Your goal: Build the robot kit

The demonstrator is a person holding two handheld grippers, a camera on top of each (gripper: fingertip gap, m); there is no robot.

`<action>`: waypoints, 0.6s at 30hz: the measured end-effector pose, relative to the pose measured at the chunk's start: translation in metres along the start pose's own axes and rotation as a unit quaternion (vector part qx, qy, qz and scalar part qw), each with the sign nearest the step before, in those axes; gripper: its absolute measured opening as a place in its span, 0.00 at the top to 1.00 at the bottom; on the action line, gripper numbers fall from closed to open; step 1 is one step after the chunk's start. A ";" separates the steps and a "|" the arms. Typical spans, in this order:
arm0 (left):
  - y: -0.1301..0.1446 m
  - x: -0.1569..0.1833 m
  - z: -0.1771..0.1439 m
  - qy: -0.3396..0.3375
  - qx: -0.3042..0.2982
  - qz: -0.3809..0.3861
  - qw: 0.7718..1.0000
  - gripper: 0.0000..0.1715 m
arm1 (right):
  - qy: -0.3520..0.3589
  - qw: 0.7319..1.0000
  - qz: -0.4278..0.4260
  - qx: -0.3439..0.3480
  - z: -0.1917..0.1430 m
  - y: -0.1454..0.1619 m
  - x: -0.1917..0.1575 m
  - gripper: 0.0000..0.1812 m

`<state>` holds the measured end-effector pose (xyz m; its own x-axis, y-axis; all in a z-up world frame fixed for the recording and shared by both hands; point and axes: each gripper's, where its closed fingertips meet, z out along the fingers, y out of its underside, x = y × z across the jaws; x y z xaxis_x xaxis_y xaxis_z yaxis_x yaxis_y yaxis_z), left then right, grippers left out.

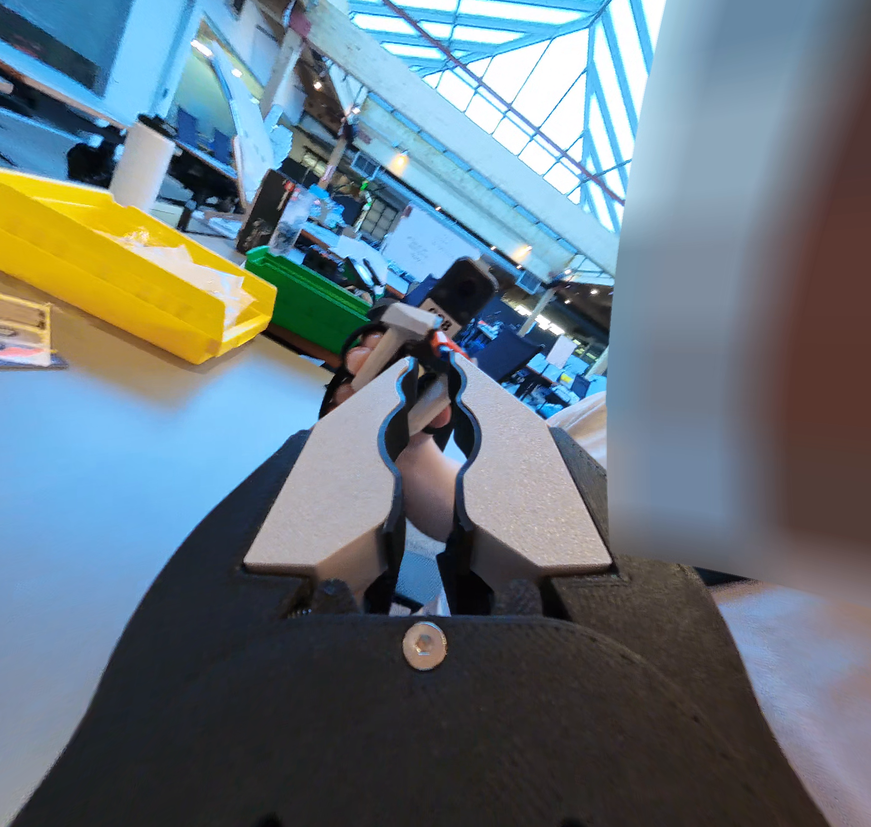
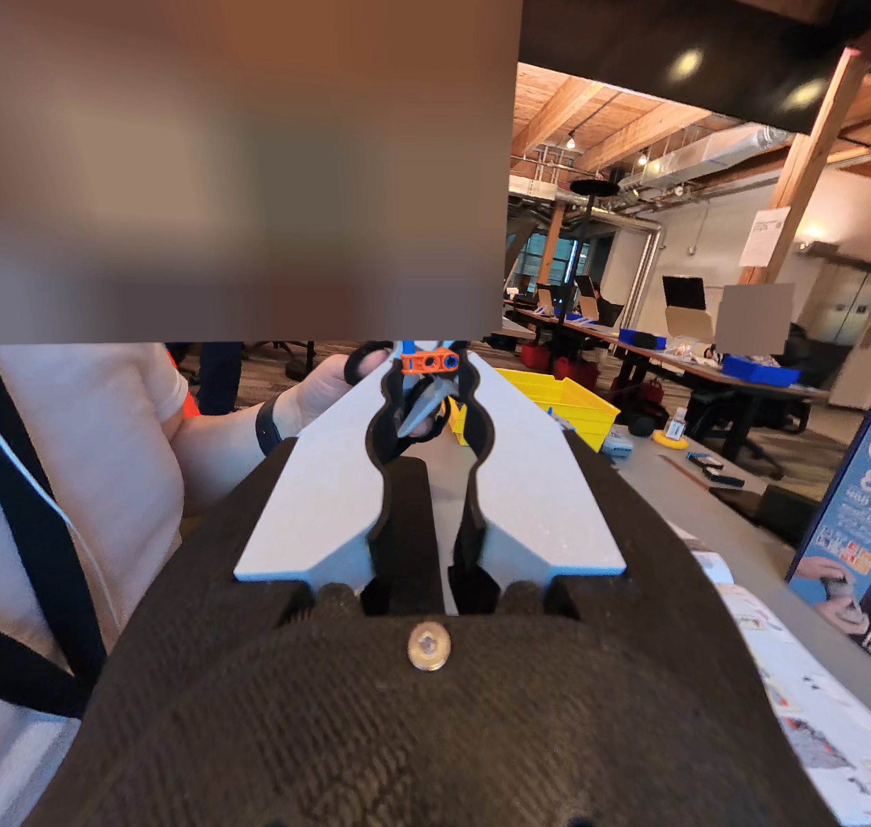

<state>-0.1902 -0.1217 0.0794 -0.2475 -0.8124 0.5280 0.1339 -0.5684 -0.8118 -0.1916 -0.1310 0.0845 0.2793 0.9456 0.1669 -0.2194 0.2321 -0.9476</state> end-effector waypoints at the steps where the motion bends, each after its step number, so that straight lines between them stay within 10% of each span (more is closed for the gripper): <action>1: 0.000 0.001 0.000 0.006 0.000 -0.009 1.000 0.94 | 0.002 1.000 -0.009 0.000 0.000 0.000 0.000 0.87; 18: 0.001 -0.016 -0.004 0.041 -0.019 -0.138 0.989 0.95 | 0.034 0.988 -0.129 -0.075 0.005 0.021 0.012 0.87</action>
<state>-0.1894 -0.1087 0.0688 -0.3460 -0.6136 0.7098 0.0156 -0.7602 -0.6495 -0.1970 -0.1135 0.0679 0.3711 0.8406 0.3944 0.0078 0.4220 -0.9066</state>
